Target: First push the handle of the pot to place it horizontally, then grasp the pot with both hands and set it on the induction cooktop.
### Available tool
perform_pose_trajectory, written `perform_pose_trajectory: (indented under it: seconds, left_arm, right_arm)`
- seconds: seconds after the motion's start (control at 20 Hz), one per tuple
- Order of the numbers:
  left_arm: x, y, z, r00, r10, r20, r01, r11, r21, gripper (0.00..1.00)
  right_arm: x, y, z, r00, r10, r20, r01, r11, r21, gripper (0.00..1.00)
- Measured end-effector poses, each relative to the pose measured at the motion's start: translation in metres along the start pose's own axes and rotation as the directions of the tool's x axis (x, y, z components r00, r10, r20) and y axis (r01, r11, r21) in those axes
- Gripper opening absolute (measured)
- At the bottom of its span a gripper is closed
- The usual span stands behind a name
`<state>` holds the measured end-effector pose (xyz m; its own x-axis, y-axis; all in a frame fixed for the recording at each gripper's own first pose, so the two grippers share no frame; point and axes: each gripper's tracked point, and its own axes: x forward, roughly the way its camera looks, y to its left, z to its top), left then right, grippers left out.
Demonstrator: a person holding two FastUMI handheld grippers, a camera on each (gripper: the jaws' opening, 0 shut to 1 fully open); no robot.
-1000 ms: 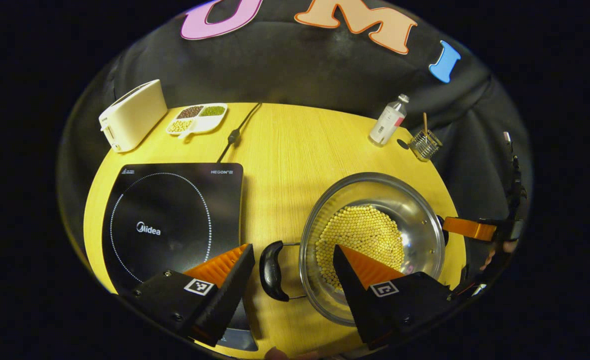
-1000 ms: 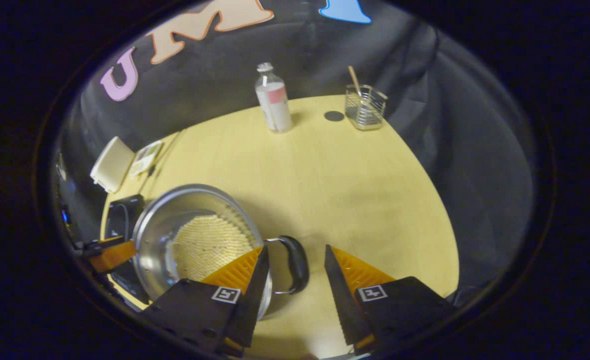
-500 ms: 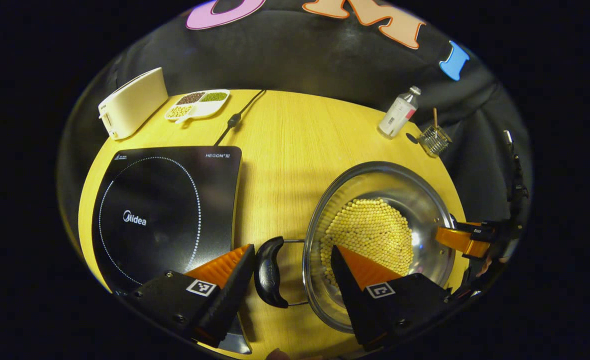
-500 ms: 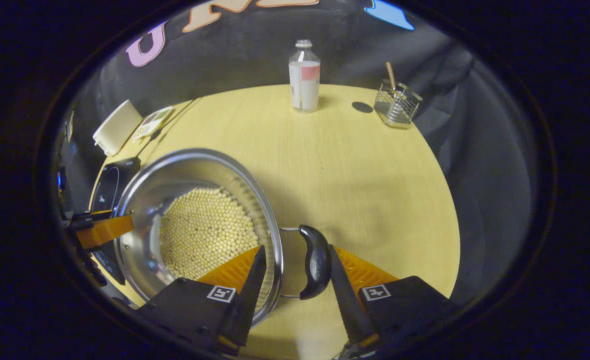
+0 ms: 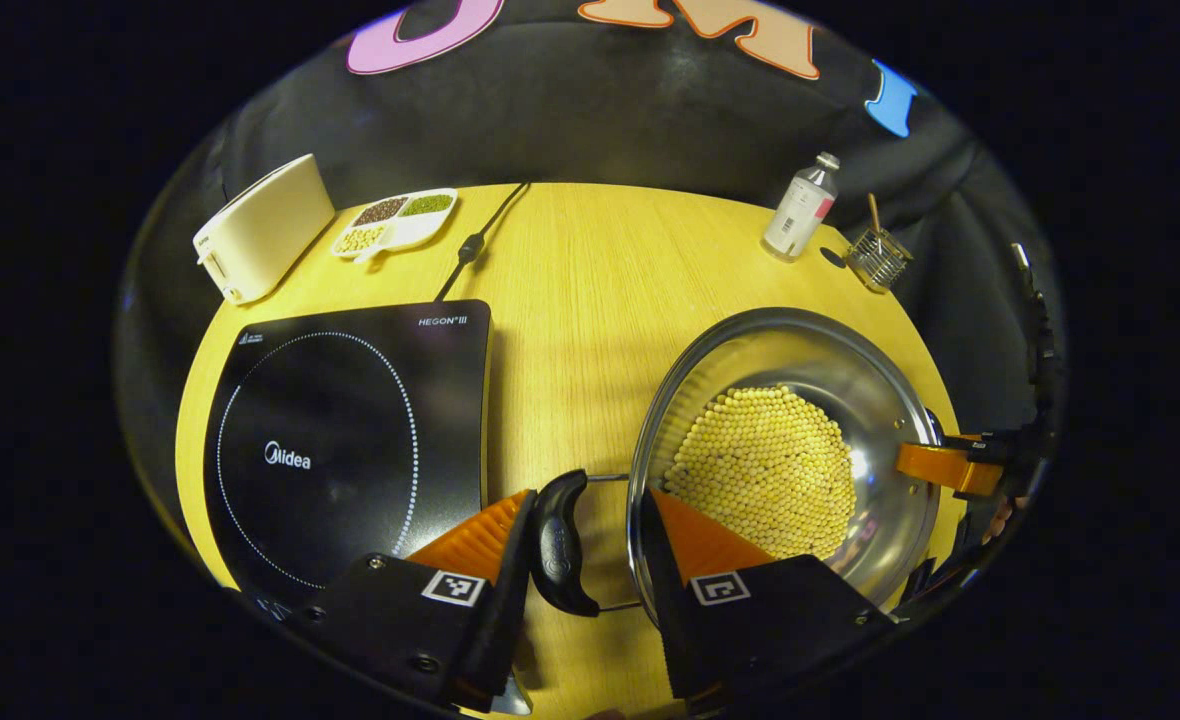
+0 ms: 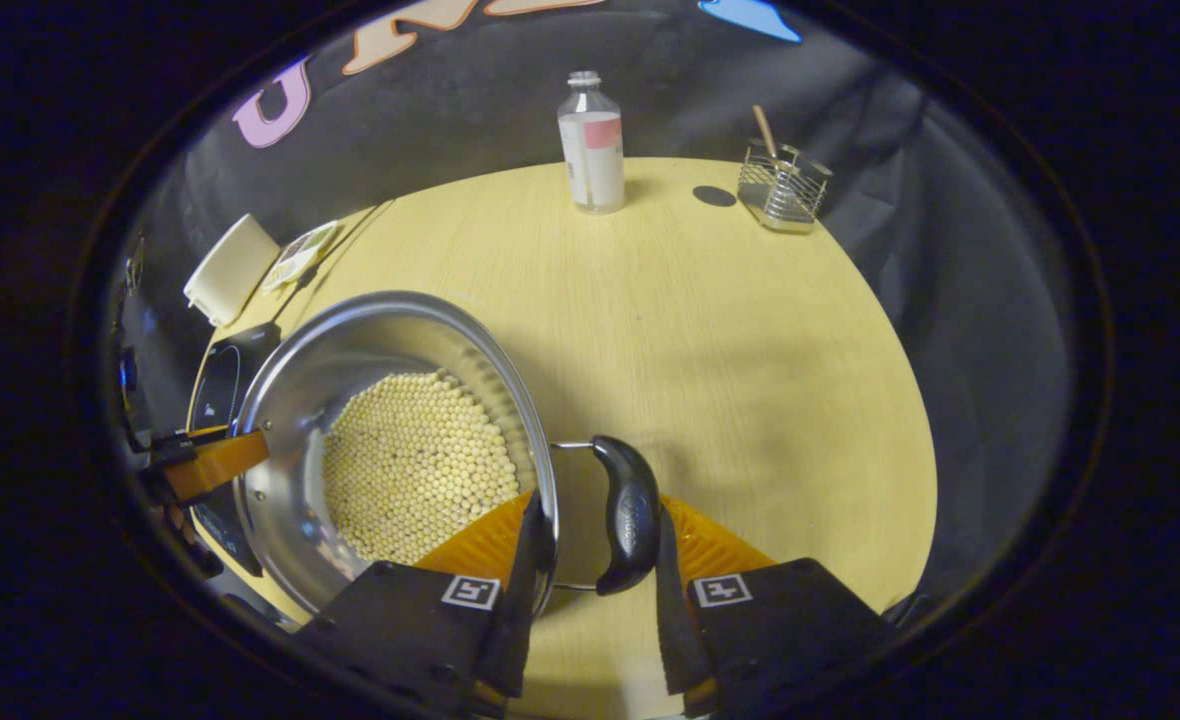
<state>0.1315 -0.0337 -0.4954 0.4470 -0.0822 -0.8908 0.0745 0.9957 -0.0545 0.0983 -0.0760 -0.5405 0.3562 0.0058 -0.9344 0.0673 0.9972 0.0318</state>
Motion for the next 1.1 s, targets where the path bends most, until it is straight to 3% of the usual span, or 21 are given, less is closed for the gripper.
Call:
perform_pose_trajectory:
  seconds: [0.35,0.4,0.55,0.65,1.1]
  left_arm:
    - [0.000,0.001,-0.005,0.998,-0.026,-0.050,0.022,0.997,-0.072,0.55]
    - [-0.005,0.000,-0.005,0.999,-0.024,-0.045,0.021,0.998,-0.066,0.53]
    - [-0.018,0.002,-0.001,0.999,-0.006,-0.048,0.003,0.999,-0.054,0.53]
    - [-0.029,0.007,0.004,0.999,0.015,-0.038,-0.017,0.999,-0.047,0.53]
    - [-0.092,0.064,0.010,0.994,0.111,0.007,-0.110,0.991,-0.079,0.53]
  right_arm:
    - [-0.012,0.006,0.012,0.999,0.014,0.035,-0.014,1.000,-0.018,0.50]
    - [-0.011,0.005,0.010,0.999,0.021,0.030,-0.020,1.000,-0.013,0.42]
    - [-0.013,0.006,0.012,0.999,0.041,0.031,-0.041,0.999,-0.006,0.42]
    - [-0.016,0.012,0.015,0.997,0.062,0.037,-0.062,0.998,0.001,0.47]
    - [-0.045,0.086,0.021,0.984,0.164,0.062,-0.162,0.986,-0.036,0.42]
